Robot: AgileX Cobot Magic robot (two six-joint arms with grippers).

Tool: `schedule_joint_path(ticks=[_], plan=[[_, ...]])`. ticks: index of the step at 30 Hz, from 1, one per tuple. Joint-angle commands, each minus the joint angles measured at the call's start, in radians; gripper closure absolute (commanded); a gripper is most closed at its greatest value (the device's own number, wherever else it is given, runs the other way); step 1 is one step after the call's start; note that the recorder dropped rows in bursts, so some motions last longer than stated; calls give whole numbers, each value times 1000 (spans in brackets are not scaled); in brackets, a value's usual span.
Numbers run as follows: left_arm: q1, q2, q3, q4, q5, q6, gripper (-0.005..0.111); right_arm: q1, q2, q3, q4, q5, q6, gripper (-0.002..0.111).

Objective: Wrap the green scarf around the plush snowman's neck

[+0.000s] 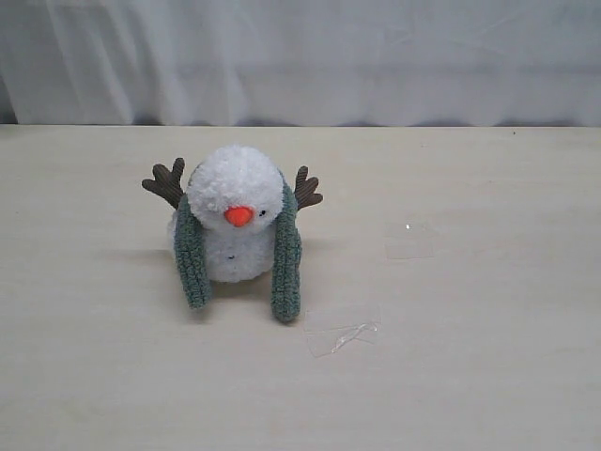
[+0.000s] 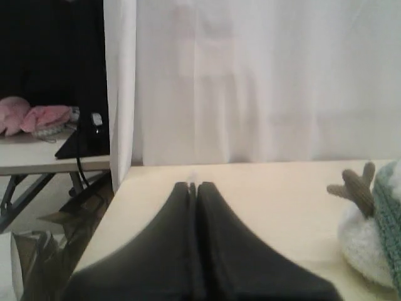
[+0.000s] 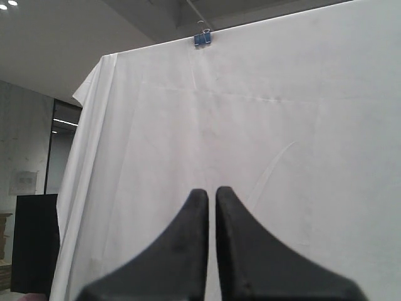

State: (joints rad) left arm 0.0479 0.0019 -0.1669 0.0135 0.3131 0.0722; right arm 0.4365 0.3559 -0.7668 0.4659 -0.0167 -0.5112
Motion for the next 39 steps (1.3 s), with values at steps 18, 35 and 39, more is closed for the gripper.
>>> schedule_joint_path(ticks=[18,35,39], plan=[[-83,-2,167,68,-125,2,107,-3,-4,5,-4,-1,2,104],[-84,-2,167,80,3,2,107,-3,-4,5,-4,-1,2,104],[-84,-2,167,80,3,2,107,-3,-4,5,-4,-1,2,104]])
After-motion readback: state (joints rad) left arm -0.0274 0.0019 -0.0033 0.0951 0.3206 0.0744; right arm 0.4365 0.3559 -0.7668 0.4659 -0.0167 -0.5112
